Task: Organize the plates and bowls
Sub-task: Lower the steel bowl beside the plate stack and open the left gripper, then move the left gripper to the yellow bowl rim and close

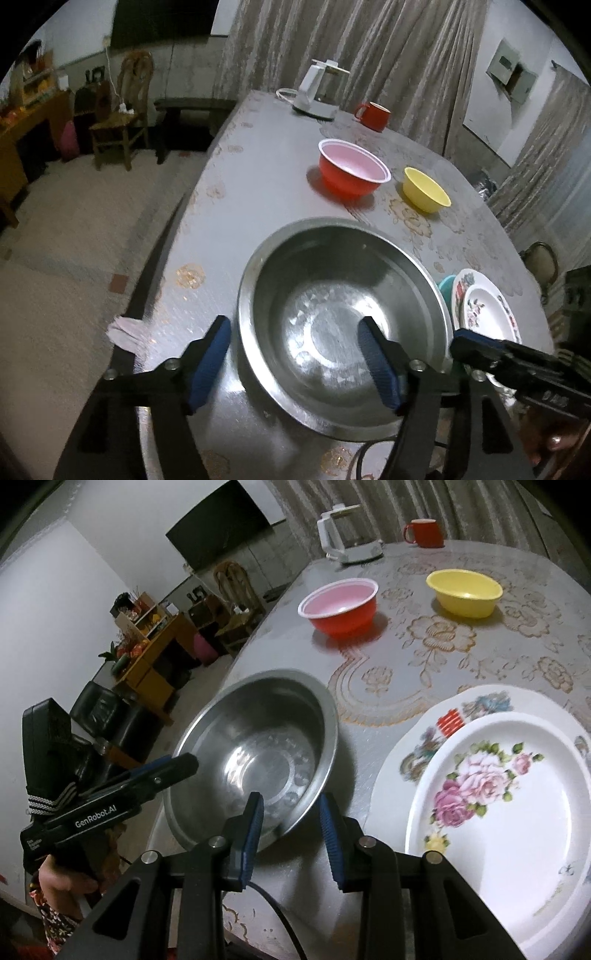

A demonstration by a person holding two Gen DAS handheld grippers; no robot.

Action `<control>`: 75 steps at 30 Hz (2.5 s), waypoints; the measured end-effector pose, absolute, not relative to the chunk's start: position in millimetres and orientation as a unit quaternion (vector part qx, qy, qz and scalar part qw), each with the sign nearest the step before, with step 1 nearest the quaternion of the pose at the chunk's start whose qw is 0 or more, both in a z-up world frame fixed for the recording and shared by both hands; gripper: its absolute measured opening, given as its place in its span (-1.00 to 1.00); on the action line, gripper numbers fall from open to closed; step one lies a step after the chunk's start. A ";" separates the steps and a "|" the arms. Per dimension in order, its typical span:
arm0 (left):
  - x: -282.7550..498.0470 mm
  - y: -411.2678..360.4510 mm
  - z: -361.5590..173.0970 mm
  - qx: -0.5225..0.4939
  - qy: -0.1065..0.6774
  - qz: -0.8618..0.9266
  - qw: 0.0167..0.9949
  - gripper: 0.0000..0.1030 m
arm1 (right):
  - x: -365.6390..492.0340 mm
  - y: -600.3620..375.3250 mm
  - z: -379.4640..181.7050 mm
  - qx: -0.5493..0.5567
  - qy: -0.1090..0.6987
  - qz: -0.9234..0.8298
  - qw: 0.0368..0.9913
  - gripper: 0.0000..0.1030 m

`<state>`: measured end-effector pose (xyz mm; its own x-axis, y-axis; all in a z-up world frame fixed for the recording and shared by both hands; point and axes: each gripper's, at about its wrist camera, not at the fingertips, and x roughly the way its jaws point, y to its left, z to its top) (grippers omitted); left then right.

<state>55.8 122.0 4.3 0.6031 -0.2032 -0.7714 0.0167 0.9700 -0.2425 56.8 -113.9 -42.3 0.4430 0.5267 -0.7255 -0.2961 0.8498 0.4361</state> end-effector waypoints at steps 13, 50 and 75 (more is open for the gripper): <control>70.3 85.5 26.2 -0.092 0.443 -0.088 0.887 0.70 | 75.8 -161.1 -19.6 0.119 0.437 0.208 0.867 -0.38; 157.2 -38.1 27.2 -0.076 0.505 -0.143 0.848 0.83 | 249.3 -319.5 -38.1 0.092 0.447 0.094 0.885 -0.31; 259.6 -87.1 25.7 -0.051 0.486 -0.133 0.862 0.67 | 340.0 -305.1 -78.8 0.166 0.473 0.142 0.854 -0.72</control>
<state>259.6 -87.1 25.7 0.4922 -0.2795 -0.8244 0.1803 0.9593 -0.2175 340.0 -305.1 -78.8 0.5122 0.3998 -0.7601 -0.0861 0.9045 0.4178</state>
